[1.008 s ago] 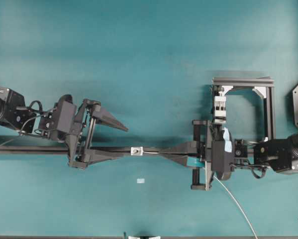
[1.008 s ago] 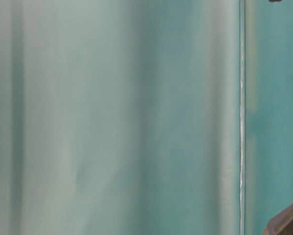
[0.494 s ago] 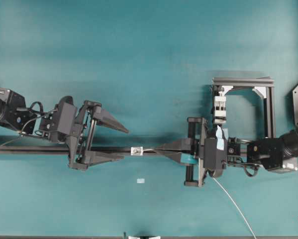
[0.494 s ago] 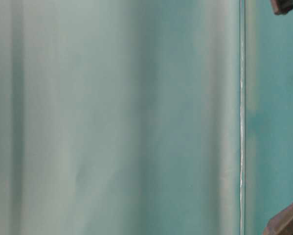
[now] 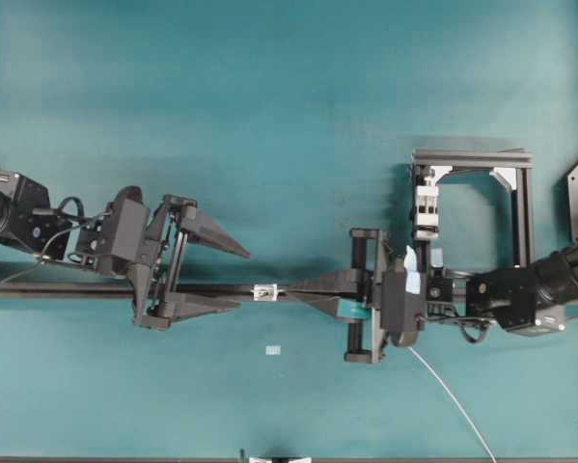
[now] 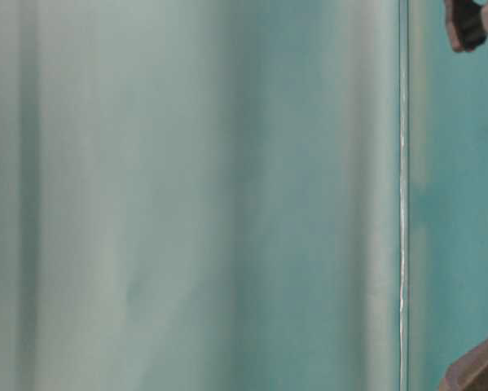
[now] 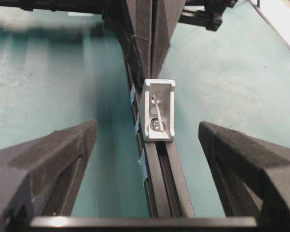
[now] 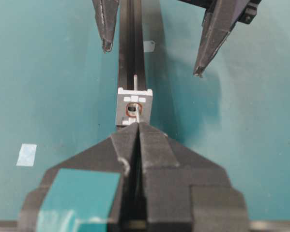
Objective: Insert the wire through the hole in the metal fitting marked with a red label. (retake)
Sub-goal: 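Align the wire tip and push it through the fitting's hole leftward, then close the left gripper on the wire tip emerging from the fitting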
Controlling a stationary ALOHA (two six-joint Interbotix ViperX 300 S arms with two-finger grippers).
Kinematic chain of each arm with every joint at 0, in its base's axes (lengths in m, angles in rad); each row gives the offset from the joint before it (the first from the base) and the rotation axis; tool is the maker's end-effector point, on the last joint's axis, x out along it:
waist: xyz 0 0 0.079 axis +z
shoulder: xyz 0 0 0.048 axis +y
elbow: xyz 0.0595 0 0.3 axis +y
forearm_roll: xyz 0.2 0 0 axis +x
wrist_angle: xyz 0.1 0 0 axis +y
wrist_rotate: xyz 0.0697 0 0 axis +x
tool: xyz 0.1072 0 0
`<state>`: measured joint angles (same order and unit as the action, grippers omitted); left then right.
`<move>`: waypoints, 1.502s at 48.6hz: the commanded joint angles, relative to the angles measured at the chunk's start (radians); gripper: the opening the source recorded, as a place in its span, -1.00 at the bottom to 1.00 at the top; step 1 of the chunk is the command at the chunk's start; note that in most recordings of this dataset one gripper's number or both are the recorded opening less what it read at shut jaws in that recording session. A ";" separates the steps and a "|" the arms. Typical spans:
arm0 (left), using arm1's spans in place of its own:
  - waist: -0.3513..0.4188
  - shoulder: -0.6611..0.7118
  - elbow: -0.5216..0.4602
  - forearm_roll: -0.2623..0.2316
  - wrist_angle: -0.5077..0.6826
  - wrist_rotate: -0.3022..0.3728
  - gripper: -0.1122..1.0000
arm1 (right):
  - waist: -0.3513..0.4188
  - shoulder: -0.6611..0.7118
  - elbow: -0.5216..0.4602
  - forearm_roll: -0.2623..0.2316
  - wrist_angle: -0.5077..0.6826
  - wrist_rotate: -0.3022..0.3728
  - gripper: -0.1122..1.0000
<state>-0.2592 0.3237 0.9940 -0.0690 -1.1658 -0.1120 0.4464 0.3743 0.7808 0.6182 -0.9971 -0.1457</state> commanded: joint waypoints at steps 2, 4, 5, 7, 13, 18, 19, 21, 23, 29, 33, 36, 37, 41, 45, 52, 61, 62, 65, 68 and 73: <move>-0.003 -0.012 -0.011 0.003 -0.002 0.000 0.14 | -0.009 -0.008 -0.025 -0.003 0.002 -0.005 -0.75; -0.003 -0.011 -0.011 0.003 -0.002 0.000 0.14 | -0.009 -0.006 -0.029 -0.005 0.002 -0.005 -0.75; -0.003 -0.012 -0.011 0.003 -0.002 0.000 0.14 | -0.009 -0.006 -0.029 -0.005 0.002 -0.005 -0.75; -0.003 -0.012 -0.011 0.003 0.000 0.000 0.14 | -0.009 -0.005 -0.032 -0.008 0.002 -0.005 -0.75; -0.003 -0.012 -0.011 0.003 0.003 0.000 0.14 | -0.012 -0.005 -0.038 -0.017 0.002 -0.005 -0.75; -0.003 -0.012 -0.011 0.003 0.006 0.000 0.14 | -0.014 -0.005 -0.043 -0.023 0.002 -0.005 -0.75; -0.003 -0.012 -0.011 0.003 0.006 0.000 0.14 | -0.014 -0.005 -0.043 -0.025 0.002 -0.005 -0.75; -0.003 -0.012 -0.011 0.003 0.006 0.000 0.14 | -0.015 -0.005 -0.044 -0.026 0.002 -0.005 -0.75; -0.003 -0.011 -0.011 0.003 0.006 0.000 0.14 | -0.015 -0.005 -0.046 -0.028 0.002 -0.005 -0.75; -0.003 -0.012 -0.011 0.003 0.006 0.000 0.13 | -0.017 -0.005 -0.048 -0.031 0.002 -0.005 -0.75; -0.003 -0.012 -0.011 0.003 0.006 0.000 0.12 | -0.018 -0.005 -0.048 -0.031 0.005 -0.005 -0.75; -0.002 -0.012 -0.012 0.003 0.009 0.000 0.12 | -0.018 -0.005 -0.048 -0.029 0.009 -0.005 -0.75; -0.002 -0.012 -0.014 0.003 0.012 0.000 0.12 | -0.018 -0.005 -0.048 -0.031 0.011 -0.005 -0.75; -0.002 -0.012 -0.025 0.003 0.035 0.000 0.12 | -0.018 -0.005 -0.048 -0.031 0.011 -0.005 -0.75; -0.003 -0.012 -0.038 0.002 0.075 0.000 0.08 | -0.018 -0.005 -0.048 -0.031 0.012 -0.005 -0.75; -0.002 -0.014 -0.052 0.003 0.107 0.000 -0.09 | -0.018 -0.005 -0.048 -0.031 0.011 -0.005 -0.75; -0.002 -0.014 -0.051 0.003 0.109 0.000 -0.56 | -0.018 -0.005 -0.044 -0.031 0.014 -0.005 -0.75; -0.002 -0.014 -0.051 0.003 0.109 0.000 -0.62 | -0.018 -0.005 -0.044 -0.031 0.012 -0.005 -0.75; -0.002 -0.012 -0.051 0.002 0.109 0.000 -0.78 | -0.018 -0.005 -0.044 -0.031 0.014 -0.005 -0.75; -0.002 -0.012 -0.052 0.003 0.114 0.000 -0.90 | -0.018 -0.005 -0.044 -0.031 0.012 -0.005 -0.75; -0.003 -0.012 -0.052 0.003 0.123 0.000 -0.98 | -0.018 -0.005 -0.044 -0.031 0.014 -0.005 -0.75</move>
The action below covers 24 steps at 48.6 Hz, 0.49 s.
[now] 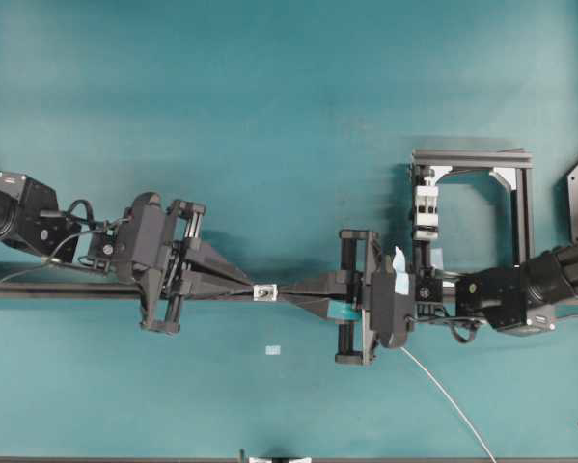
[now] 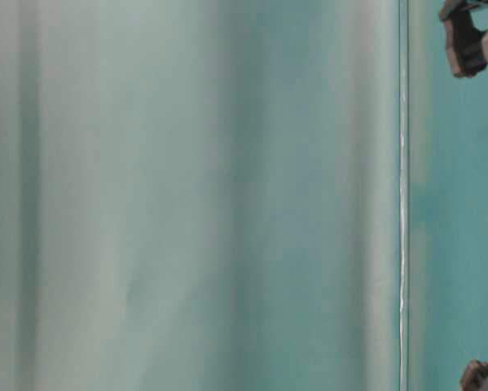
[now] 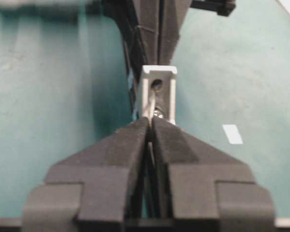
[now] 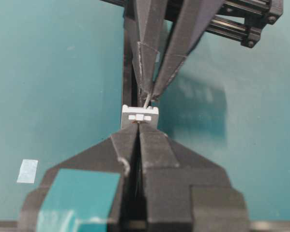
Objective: Insert the wire through the hole in the metal fitting marked with a red label. (retake)
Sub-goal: 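Close the left gripper on the wire tip emerging from the fitting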
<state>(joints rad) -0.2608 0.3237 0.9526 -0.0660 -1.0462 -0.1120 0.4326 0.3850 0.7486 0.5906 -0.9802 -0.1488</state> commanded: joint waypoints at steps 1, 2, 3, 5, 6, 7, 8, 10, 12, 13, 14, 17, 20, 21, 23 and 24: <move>0.000 -0.014 -0.011 0.000 0.005 0.000 -0.98 | -0.005 -0.015 -0.012 -0.003 -0.005 -0.002 -0.75; 0.000 -0.014 -0.011 0.000 0.008 0.000 -0.98 | -0.005 -0.015 -0.012 -0.003 -0.003 -0.002 -0.75; 0.000 -0.014 -0.011 0.000 0.008 0.000 -0.98 | -0.005 -0.015 -0.011 -0.003 -0.003 -0.002 -0.75; 0.000 -0.012 -0.011 0.000 0.009 0.000 -0.98 | -0.005 -0.015 -0.012 -0.003 -0.003 0.000 -0.75; 0.000 -0.014 -0.012 0.000 0.009 0.000 -0.98 | -0.005 -0.015 -0.012 -0.003 -0.003 0.000 -0.75; -0.002 -0.014 -0.011 0.000 0.011 0.000 -0.98 | -0.005 -0.015 -0.012 -0.003 -0.003 0.000 -0.75; 0.000 -0.014 -0.011 0.000 0.011 0.000 -0.98 | -0.005 -0.015 -0.012 -0.003 -0.003 0.000 -0.75; 0.000 -0.014 -0.011 0.000 0.009 0.000 -0.98 | -0.005 -0.015 -0.012 -0.003 -0.003 0.000 -0.75; -0.002 -0.014 -0.011 0.000 0.011 0.000 -0.98 | -0.005 -0.015 -0.012 -0.003 -0.005 0.000 -0.75; -0.002 -0.014 -0.011 0.000 0.011 0.000 -0.98 | -0.005 -0.015 -0.012 -0.003 -0.003 0.000 -0.75; -0.002 -0.014 -0.011 0.000 0.009 0.000 -0.98 | -0.005 -0.015 -0.012 -0.003 -0.003 0.000 -0.75; -0.002 -0.014 -0.011 0.000 0.009 0.000 -0.98 | -0.003 -0.015 -0.012 -0.003 0.003 0.000 -0.75; 0.000 -0.014 -0.012 0.000 0.009 0.000 -0.98 | -0.005 -0.015 -0.015 -0.003 0.017 0.000 -0.75; -0.002 -0.014 -0.011 0.000 0.009 0.000 -0.98 | -0.005 -0.015 -0.015 -0.003 0.018 0.000 -0.75; 0.000 -0.014 -0.011 0.000 0.011 0.000 -0.98 | -0.005 -0.015 -0.015 -0.003 0.028 0.000 -0.75; 0.000 -0.015 -0.011 0.000 0.011 0.000 -0.98 | -0.005 -0.015 -0.017 -0.003 0.032 0.000 -0.75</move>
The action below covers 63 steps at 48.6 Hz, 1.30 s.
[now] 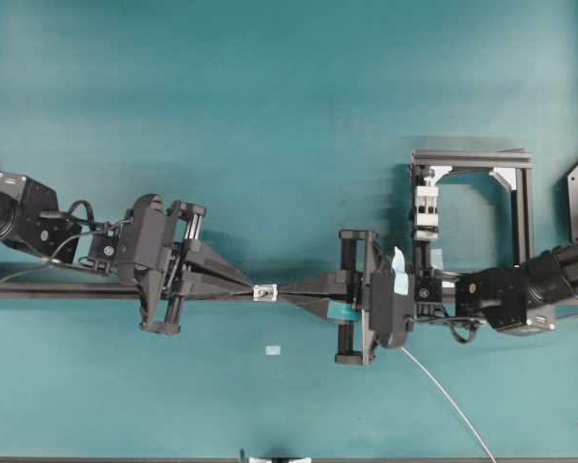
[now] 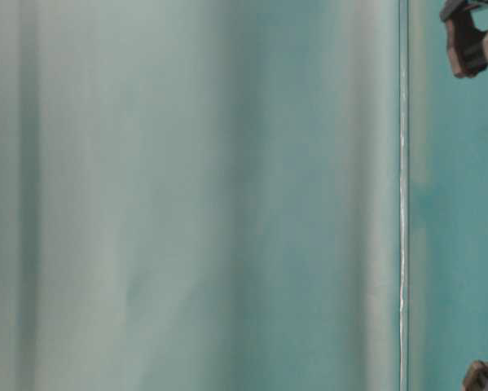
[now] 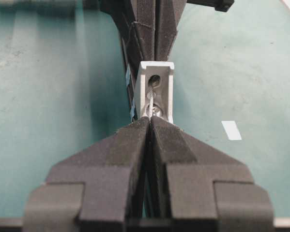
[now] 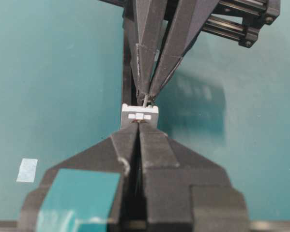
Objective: Insert the wire through the hole in the metal fitting marked with a red label. (retake)
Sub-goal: 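Close the left gripper on the wire tip emerging from the fitting, then pull the wire leftward through the hole with the left gripper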
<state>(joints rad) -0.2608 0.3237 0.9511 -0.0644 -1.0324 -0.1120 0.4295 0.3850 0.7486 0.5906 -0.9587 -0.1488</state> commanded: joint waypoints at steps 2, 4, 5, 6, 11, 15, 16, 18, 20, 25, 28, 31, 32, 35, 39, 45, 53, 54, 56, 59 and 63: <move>-0.002 -0.015 -0.009 -0.002 -0.005 0.000 -0.98 | -0.002 -0.015 -0.017 -0.003 0.017 0.000 -0.75; -0.002 -0.017 -0.008 -0.002 -0.003 0.000 -0.98 | -0.002 -0.017 -0.017 -0.003 0.023 0.000 -0.75; -0.002 -0.018 -0.009 -0.002 -0.003 0.000 -0.98 | -0.002 -0.015 -0.017 -0.003 0.028 0.000 -0.75; -0.002 -0.018 -0.008 -0.002 -0.003 0.000 -0.98 | 0.000 -0.017 -0.017 -0.003 0.028 0.000 -0.75; 0.000 -0.020 -0.008 0.000 -0.003 0.000 -0.98 | -0.002 -0.017 -0.017 -0.003 0.028 0.003 -0.75; -0.002 -0.020 -0.006 0.000 -0.005 0.000 -0.98 | -0.002 -0.017 -0.017 -0.003 0.028 0.003 -0.75; -0.002 -0.021 -0.006 0.000 -0.003 0.000 -0.98 | -0.002 -0.017 -0.015 -0.003 0.028 0.003 -0.75; -0.003 -0.023 -0.005 0.000 -0.005 0.000 -0.98 | -0.002 -0.017 -0.015 -0.003 0.028 0.000 -0.75; -0.005 -0.025 -0.005 0.000 -0.003 -0.002 -0.98 | -0.002 -0.020 -0.012 -0.005 0.028 0.000 -0.75; -0.006 -0.035 0.002 0.000 0.003 0.000 -0.98 | 0.000 -0.032 0.000 -0.005 0.028 0.006 -0.43; -0.006 -0.046 0.008 -0.002 0.014 0.000 -0.98 | 0.000 -0.044 0.008 -0.005 0.028 0.006 -0.10; -0.006 -0.058 0.014 0.000 0.028 0.000 -0.98 | 0.002 -0.058 0.017 -0.005 0.029 0.006 0.23; -0.006 -0.063 0.017 0.000 0.032 0.000 -0.98 | 0.003 -0.063 0.018 -0.005 0.029 0.006 0.34; -0.006 -0.084 0.028 0.000 0.049 0.000 -0.98 | 0.005 -0.074 0.028 -0.005 0.028 0.006 0.61; -0.008 -0.110 0.046 0.000 0.064 0.000 -0.98 | 0.008 -0.083 0.038 -0.005 0.029 0.006 0.58; -0.012 -0.158 0.097 0.000 0.086 0.000 -0.98 | 0.011 -0.086 0.046 -0.005 0.029 0.006 0.58; -0.021 -0.261 0.198 0.000 0.121 0.000 -0.98 | 0.014 -0.086 0.049 -0.005 0.034 0.008 0.58; -0.023 -0.279 0.210 0.000 0.124 0.000 -0.98 | 0.014 -0.086 0.049 -0.005 0.034 0.008 0.57; -0.026 -0.313 0.239 0.000 0.132 0.000 -0.98 | 0.014 -0.086 0.049 -0.005 0.034 0.008 0.57; -0.029 -0.376 0.284 0.002 0.147 0.000 -0.98 | 0.012 -0.086 0.051 -0.005 0.035 0.008 0.56; -0.035 -0.445 0.321 0.005 0.186 0.000 -0.98 | 0.012 -0.086 0.051 -0.005 0.035 0.006 0.56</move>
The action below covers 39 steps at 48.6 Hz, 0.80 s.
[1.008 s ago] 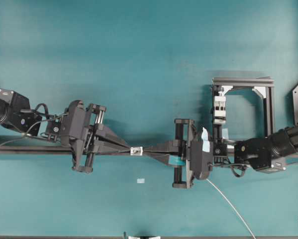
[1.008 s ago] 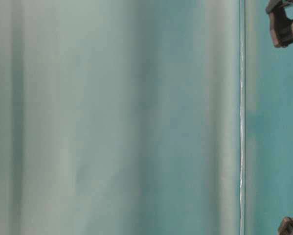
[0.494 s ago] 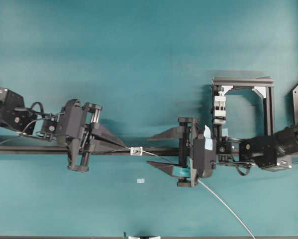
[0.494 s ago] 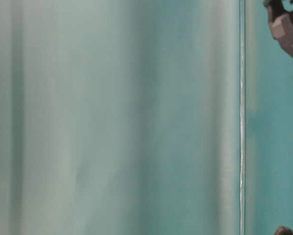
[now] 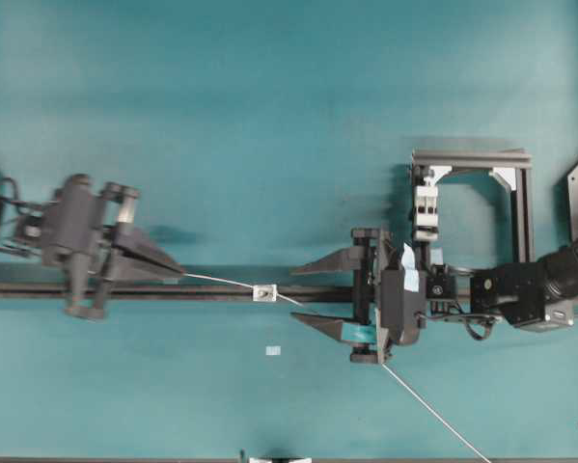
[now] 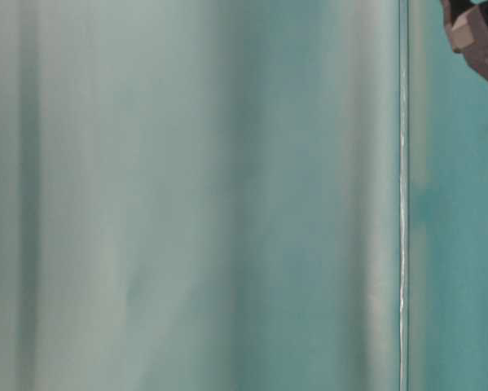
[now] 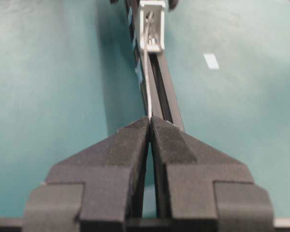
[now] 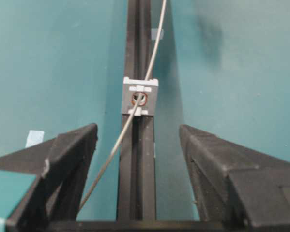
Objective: Insert the wire through the hole in the metal fitting marked with a red label. (retake)
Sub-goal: 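Pull the wire leftward through the hole with the left gripper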
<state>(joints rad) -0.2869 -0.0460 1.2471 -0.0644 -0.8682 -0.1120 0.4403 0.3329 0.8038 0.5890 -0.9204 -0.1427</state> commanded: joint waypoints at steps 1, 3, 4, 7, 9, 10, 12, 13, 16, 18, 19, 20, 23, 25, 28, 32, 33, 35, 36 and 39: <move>-0.012 -0.092 0.032 0.006 0.037 0.000 -0.98 | 0.003 -0.034 -0.003 -0.003 -0.003 0.000 0.56; -0.014 -0.123 0.044 0.006 0.069 0.000 -0.98 | 0.002 -0.034 -0.003 -0.003 -0.005 0.000 0.56; -0.015 -0.138 0.051 0.006 0.086 0.000 -0.98 | 0.003 -0.034 -0.003 -0.003 -0.005 0.000 0.56; -0.017 -0.179 0.066 0.008 0.133 0.000 -0.98 | 0.002 -0.034 -0.003 -0.003 -0.003 0.000 0.55; -0.018 -0.212 0.074 0.008 0.166 0.000 -0.98 | 0.003 -0.034 -0.003 -0.003 -0.003 0.000 0.55; -0.018 -0.222 0.075 0.008 0.176 0.000 -0.98 | 0.003 -0.034 -0.003 -0.003 -0.005 0.000 0.55; -0.018 -0.241 0.078 0.009 0.193 0.000 -0.98 | 0.003 -0.034 -0.003 -0.003 -0.003 0.000 0.55; -0.018 -0.249 0.080 0.009 0.201 0.000 -0.98 | 0.003 -0.034 -0.003 -0.003 -0.003 0.000 0.55; -0.018 -0.267 0.086 0.011 0.222 0.000 -0.98 | 0.002 -0.034 -0.003 -0.003 -0.003 0.000 0.55; -0.018 -0.275 0.094 0.011 0.225 0.000 -0.98 | 0.003 -0.034 -0.003 -0.003 -0.003 0.000 0.55; -0.018 -0.278 0.098 0.009 0.225 0.000 -0.98 | 0.002 -0.035 -0.003 -0.003 -0.005 0.000 0.55; -0.018 -0.281 0.103 0.009 0.224 -0.002 -0.98 | 0.003 -0.034 -0.003 -0.003 -0.003 0.000 0.55; -0.018 -0.287 0.109 0.009 0.224 -0.003 -0.98 | 0.003 -0.034 -0.003 -0.003 -0.003 0.000 0.55; -0.018 -0.290 0.107 0.011 0.224 -0.003 -0.98 | 0.002 -0.034 -0.003 -0.003 -0.003 0.000 0.55; -0.018 -0.290 0.100 0.009 0.224 -0.003 -0.98 | 0.003 -0.034 -0.003 -0.003 -0.003 0.000 0.55; -0.018 -0.281 0.091 0.011 0.224 -0.003 -0.98 | 0.002 -0.034 -0.005 -0.003 -0.003 0.000 0.55; -0.018 -0.278 0.089 0.011 0.224 -0.003 -0.98 | 0.002 -0.034 -0.003 -0.003 -0.003 0.000 0.55; -0.018 -0.270 0.086 0.011 0.224 -0.005 -0.98 | 0.002 -0.034 -0.005 -0.003 -0.005 0.000 0.55; -0.017 -0.265 0.084 0.011 0.224 -0.005 -0.98 | 0.003 -0.034 -0.005 -0.003 -0.005 0.000 0.55; -0.018 -0.250 0.077 0.009 0.224 -0.005 -0.98 | 0.003 -0.034 -0.005 -0.003 -0.005 0.000 0.55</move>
<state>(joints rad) -0.3007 -0.3083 1.3468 -0.0568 -0.6397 -0.1150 0.4403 0.3329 0.8053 0.5890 -0.9204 -0.1427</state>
